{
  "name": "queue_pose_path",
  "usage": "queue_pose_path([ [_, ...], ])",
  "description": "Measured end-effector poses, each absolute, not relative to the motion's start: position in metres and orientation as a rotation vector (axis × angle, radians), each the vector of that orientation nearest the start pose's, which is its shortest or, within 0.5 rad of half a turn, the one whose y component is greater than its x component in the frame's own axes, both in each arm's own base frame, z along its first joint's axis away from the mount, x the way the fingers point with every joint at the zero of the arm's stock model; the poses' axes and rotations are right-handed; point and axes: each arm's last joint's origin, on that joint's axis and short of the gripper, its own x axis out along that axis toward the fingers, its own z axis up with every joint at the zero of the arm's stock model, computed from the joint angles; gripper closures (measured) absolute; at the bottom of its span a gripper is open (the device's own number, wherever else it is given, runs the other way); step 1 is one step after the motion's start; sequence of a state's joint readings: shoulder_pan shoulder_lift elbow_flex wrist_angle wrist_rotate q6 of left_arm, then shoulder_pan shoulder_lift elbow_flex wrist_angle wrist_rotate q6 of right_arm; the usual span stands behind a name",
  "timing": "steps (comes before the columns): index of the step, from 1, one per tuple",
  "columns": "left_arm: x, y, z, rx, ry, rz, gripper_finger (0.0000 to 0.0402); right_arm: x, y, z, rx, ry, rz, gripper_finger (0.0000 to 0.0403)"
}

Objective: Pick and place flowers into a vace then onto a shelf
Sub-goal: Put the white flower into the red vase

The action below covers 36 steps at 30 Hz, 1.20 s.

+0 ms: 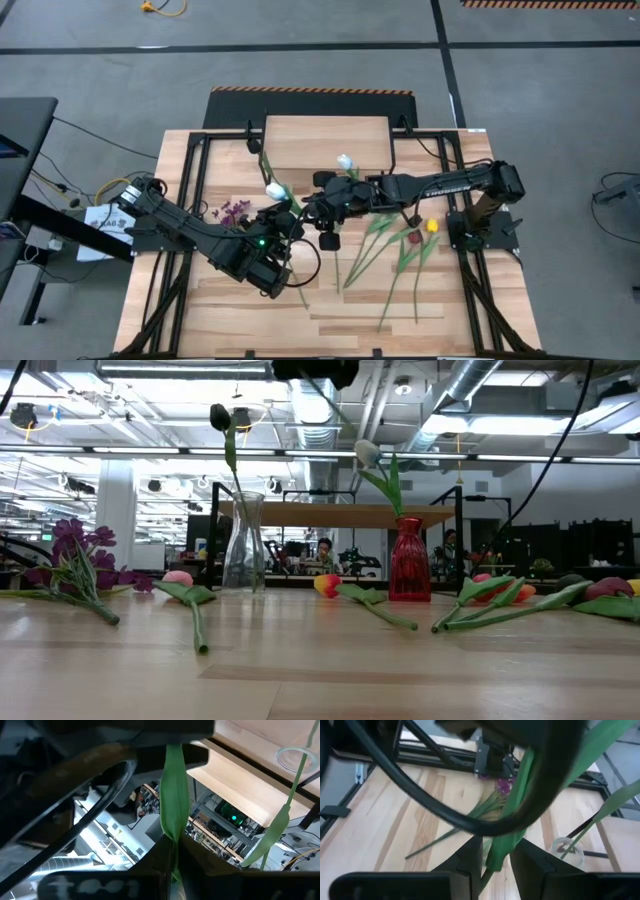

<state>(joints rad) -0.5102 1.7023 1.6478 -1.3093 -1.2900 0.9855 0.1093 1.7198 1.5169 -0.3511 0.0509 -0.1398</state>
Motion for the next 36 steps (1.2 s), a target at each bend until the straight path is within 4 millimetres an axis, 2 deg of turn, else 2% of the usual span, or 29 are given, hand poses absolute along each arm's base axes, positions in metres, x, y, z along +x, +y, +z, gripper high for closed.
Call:
queue_pose_path([
  [25,0.2912,-0.1311,0.3376,1.955,1.225,0.193,0.0391,0.3946,0.0424,0.3302,-0.205,0.467,0.096,0.0320],
  [28,0.2912,-0.1311,0.3376,1.954,1.224,0.190,0.0391,0.3943,0.0421,0.3297,-0.205,0.474,0.096,0.0342],
  [31,0.2912,-0.1314,0.3372,1.940,1.221,0.179,0.0391,0.3940,0.0387,0.3285,-0.203,0.489,0.088,0.0387],
  [36,0.2913,-0.1314,0.3362,1.801,1.181,0.219,0.0391,0.3933,0.0357,0.3267,-0.193,0.510,0.081,0.0396],
])
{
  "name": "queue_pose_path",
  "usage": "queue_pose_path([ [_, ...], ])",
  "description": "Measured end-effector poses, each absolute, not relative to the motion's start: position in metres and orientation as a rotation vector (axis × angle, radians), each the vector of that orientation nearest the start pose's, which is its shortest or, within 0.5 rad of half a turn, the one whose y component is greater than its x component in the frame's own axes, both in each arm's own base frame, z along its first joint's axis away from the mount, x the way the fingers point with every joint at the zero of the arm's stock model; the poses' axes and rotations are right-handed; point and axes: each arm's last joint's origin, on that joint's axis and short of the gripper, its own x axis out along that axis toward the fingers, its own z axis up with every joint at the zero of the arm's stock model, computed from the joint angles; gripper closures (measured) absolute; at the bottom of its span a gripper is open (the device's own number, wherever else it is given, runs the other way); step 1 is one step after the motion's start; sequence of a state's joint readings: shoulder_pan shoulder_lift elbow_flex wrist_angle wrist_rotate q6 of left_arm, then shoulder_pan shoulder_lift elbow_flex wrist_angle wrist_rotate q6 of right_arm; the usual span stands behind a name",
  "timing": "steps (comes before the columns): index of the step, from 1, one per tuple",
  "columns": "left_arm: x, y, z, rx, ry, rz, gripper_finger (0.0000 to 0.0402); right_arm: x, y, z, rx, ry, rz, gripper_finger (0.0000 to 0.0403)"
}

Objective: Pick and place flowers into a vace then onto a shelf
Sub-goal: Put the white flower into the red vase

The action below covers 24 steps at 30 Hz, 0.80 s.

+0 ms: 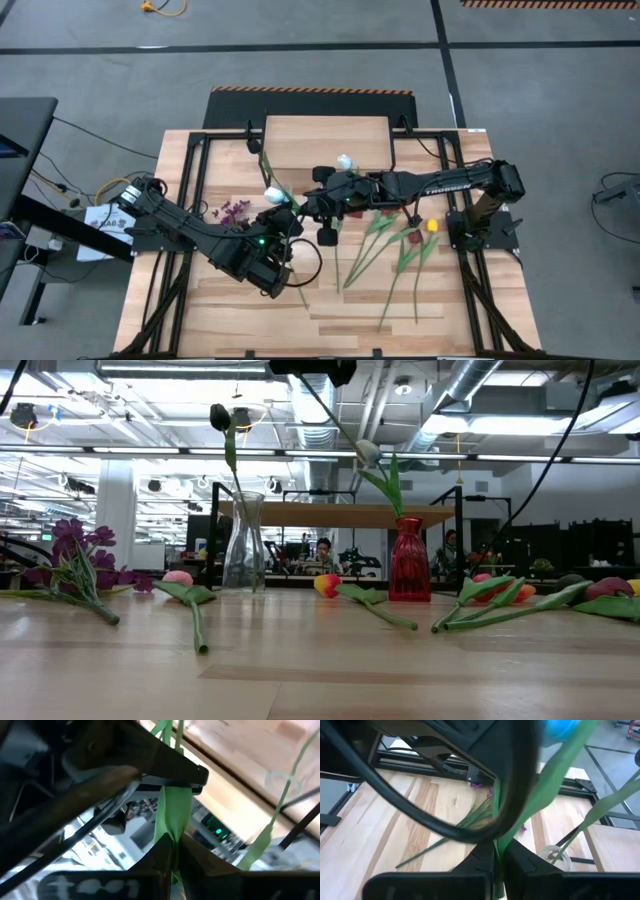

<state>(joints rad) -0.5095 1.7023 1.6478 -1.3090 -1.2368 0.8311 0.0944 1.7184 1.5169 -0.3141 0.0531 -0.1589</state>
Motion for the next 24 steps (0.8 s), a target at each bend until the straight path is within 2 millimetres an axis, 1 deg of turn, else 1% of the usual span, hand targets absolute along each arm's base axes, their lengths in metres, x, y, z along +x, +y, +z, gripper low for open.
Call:
queue_pose_path([
  [3,0.292,-0.132,0.337,1.725,1.144,0.293,0.0391,0.393,0.037,0.327,-0.194,0.509,0.084,0.0396],
  [7,0.292,-0.132,0.337,1.705,1.129,0.324,0.0378,0.393,0.037,0.327,-0.194,0.510,0.084,0.0399],
  [11,0.292,-0.134,0.338,1.705,1.109,0.360,0.0346,0.393,0.037,0.327,-0.194,0.515,0.084,0.0400],
  [15,0.292,-0.137,0.341,1.644,1.035,0.492,0.0306,0.393,0.037,0.328,-0.193,0.509,0.087,0.0400],
  [20,0.289,-0.141,0.344,1.670,0.971,0.637,0.0259,0.392,0.037,0.329,-0.193,0.509,0.085,0.0401],
  [24,0.281,-0.148,0.348,1.640,0.917,0.635,0.0236,0.392,0.037,0.327,-0.191,0.520,0.088,0.0401],
])
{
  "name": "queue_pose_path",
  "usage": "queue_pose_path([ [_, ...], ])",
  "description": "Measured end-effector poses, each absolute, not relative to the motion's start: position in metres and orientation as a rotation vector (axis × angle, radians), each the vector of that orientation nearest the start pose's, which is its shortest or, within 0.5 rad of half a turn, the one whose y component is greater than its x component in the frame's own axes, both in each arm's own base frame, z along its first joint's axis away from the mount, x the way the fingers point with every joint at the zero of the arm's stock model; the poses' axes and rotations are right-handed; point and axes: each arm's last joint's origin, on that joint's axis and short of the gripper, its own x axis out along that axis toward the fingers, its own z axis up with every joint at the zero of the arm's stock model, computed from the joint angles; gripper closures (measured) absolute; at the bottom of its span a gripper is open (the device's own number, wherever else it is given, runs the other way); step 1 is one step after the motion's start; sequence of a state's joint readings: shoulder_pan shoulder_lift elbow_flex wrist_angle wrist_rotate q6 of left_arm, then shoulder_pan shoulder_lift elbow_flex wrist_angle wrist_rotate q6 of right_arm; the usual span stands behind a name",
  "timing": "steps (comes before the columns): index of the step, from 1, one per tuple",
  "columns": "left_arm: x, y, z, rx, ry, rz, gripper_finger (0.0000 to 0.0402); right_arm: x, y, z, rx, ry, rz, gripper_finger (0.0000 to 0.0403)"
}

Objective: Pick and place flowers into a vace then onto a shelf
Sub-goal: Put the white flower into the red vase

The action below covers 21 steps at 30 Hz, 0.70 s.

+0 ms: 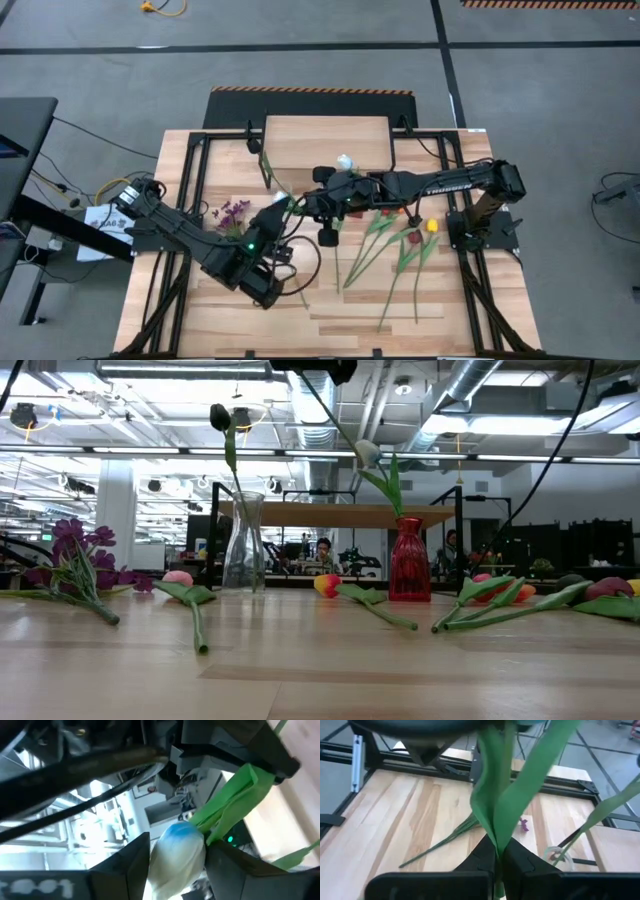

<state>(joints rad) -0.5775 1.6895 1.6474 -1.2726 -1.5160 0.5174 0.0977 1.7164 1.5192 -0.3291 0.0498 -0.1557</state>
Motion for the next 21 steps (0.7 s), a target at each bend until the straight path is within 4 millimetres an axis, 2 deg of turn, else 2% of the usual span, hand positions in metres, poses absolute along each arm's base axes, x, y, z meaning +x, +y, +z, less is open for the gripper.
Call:
queue_pose_path([
  [7,0.254,-0.158,0.369,1.453,0.763,0.624,0.0227,0.391,0.035,0.322,-0.184,0.561,0.032,0.0401],
  [10,0.238,-0.158,0.382,1.279,0.671,0.621,0.0227,0.391,0.033,0.319,-0.185,0.577,-0.011,0.0400],
  [16,0.208,-0.146,0.405,0.845,0.588,0.485,0.0227,0.389,0.032,0.325,-0.167,0.557,-0.051,0.0400],
  [21,0.191,-0.133,0.415,0.546,0.549,0.430,0.0227,0.381,0.037,0.345,-0.182,0.469,-0.107,0.0399],
])
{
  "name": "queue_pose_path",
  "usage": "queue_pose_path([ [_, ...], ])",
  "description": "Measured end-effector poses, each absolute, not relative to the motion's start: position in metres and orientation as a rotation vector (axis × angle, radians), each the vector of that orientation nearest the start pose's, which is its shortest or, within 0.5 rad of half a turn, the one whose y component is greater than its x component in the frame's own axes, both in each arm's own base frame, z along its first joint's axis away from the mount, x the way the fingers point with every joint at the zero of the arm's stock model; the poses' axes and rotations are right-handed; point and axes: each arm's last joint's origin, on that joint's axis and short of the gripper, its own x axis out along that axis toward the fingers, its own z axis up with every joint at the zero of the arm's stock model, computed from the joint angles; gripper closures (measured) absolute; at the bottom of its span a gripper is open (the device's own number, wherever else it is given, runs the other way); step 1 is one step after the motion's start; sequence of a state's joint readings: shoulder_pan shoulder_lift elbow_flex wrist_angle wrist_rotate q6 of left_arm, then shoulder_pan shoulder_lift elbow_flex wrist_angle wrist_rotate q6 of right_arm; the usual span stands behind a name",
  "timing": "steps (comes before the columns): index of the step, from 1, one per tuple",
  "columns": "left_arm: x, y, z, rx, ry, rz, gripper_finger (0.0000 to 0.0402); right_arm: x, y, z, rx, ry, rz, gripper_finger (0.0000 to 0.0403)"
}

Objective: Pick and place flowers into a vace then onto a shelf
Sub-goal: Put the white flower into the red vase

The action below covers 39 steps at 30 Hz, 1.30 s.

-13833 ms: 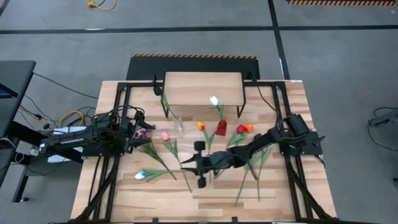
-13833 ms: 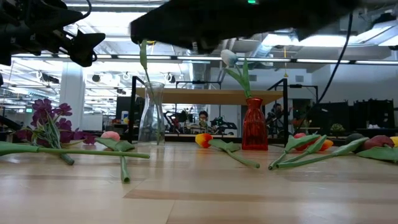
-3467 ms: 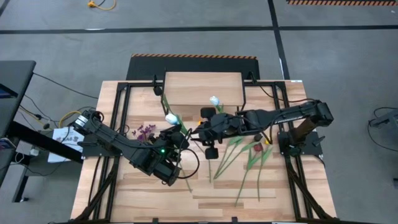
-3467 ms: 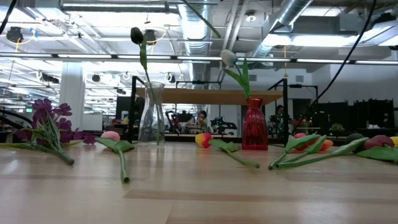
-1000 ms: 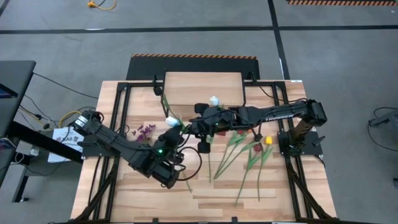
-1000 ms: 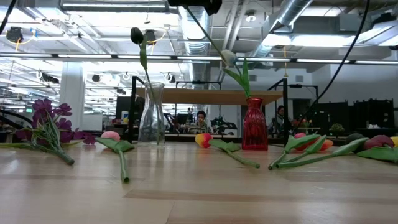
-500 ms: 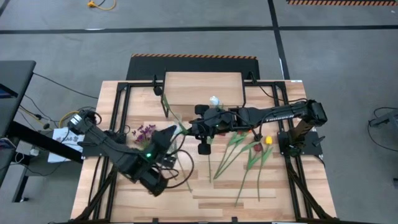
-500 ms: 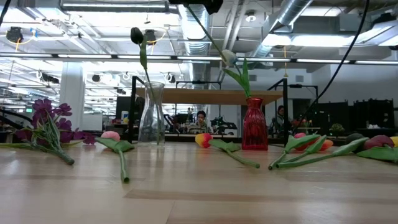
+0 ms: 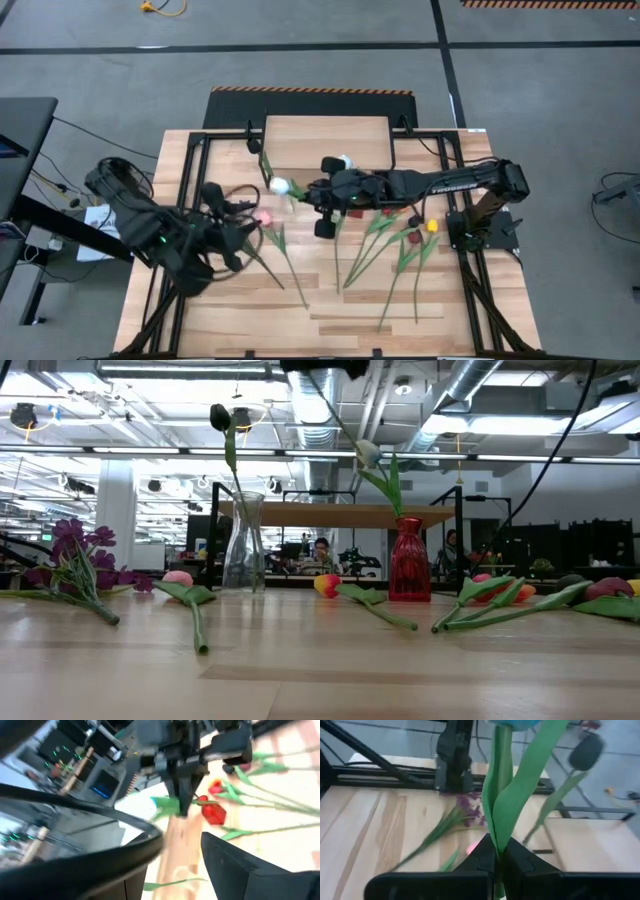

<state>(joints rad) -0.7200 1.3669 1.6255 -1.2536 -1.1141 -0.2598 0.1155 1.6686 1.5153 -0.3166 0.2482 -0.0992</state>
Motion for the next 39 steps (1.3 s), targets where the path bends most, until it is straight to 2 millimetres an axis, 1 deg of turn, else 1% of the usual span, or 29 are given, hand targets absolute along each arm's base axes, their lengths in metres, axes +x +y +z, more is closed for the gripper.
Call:
queue_pose_path([
  [2,0.189,-0.132,0.411,0.491,0.517,0.439,0.0227,0.379,0.043,0.357,-0.181,0.388,-0.112,0.0399],
  [3,0.187,-0.133,0.406,0.479,0.507,0.432,0.0227,0.375,0.046,0.363,-0.177,0.356,-0.102,0.0400],
  [7,0.187,-0.140,0.378,0.464,0.436,0.351,0.0227,0.368,0.073,0.389,-0.197,0.158,-0.036,0.0401],
  [10,0.188,-0.146,0.354,0.420,0.352,0.162,0.0227,0.362,0.092,0.398,-0.216,0.072,0.017,0.0399],
  [12,0.188,-0.146,0.343,0.376,0.241,0.010,0.0227,0.356,0.099,0.403,-0.227,0.058,0.027,0.0398],
  [14,0.184,-0.142,0.332,0.337,0.122,-0.117,0.0227,0.352,0.098,0.408,-0.219,0.042,-0.040,0.0399],
  [16,0.179,-0.134,0.319,0.305,0.034,-0.176,0.0227,0.344,0.096,0.410,-0.208,0.054,-0.121,0.0400],
  [18,0.174,-0.125,0.305,0.266,-0.029,-0.183,0.0227,0.334,0.091,0.411,-0.195,0.042,-0.177,0.0399],
  [21,0.168,-0.114,0.285,0.199,-0.087,-0.155,0.0227,0.309,0.083,0.408,-0.167,-0.017,-0.220,0.0398],
  [23,0.166,-0.109,0.275,0.158,-0.114,-0.143,0.0227,0.287,0.074,0.402,-0.143,-0.072,-0.236,0.0398],
  [25,0.164,-0.107,0.266,0.136,-0.129,-0.143,0.0227,0.265,0.064,0.391,-0.122,-0.131,-0.247,0.0399],
  [27,0.163,-0.107,0.261,0.130,-0.116,-0.153,0.0227,0.246,0.055,0.374,-0.109,-0.168,-0.244,0.0399],
  [29,0.163,-0.108,0.257,0.128,-0.104,-0.169,0.0227,0.231,0.047,0.354,-0.088,-0.174,-0.248,0.0399],
  [32,0.164,-0.107,0.255,0.128,-0.099,-0.138,0.0227,0.219,0.037,0.325,-0.049,-0.187,-0.270,0.0398],
  [35,0.165,-0.104,0.260,0.085,-0.122,-0.078,0.0227,0.215,0.031,0.301,-0.051,-0.188,-0.301,0.0398],
  [37,0.165,-0.104,0.261,0.072,-0.127,-0.095,0.0227,0.213,0.027,0.288,-0.050,-0.189,-0.321,0.0398],
  [39,0.165,-0.106,0.260,0.077,-0.129,-0.128,0.0227,0.211,0.023,0.281,-0.022,-0.197,-0.334,0.0397],
])
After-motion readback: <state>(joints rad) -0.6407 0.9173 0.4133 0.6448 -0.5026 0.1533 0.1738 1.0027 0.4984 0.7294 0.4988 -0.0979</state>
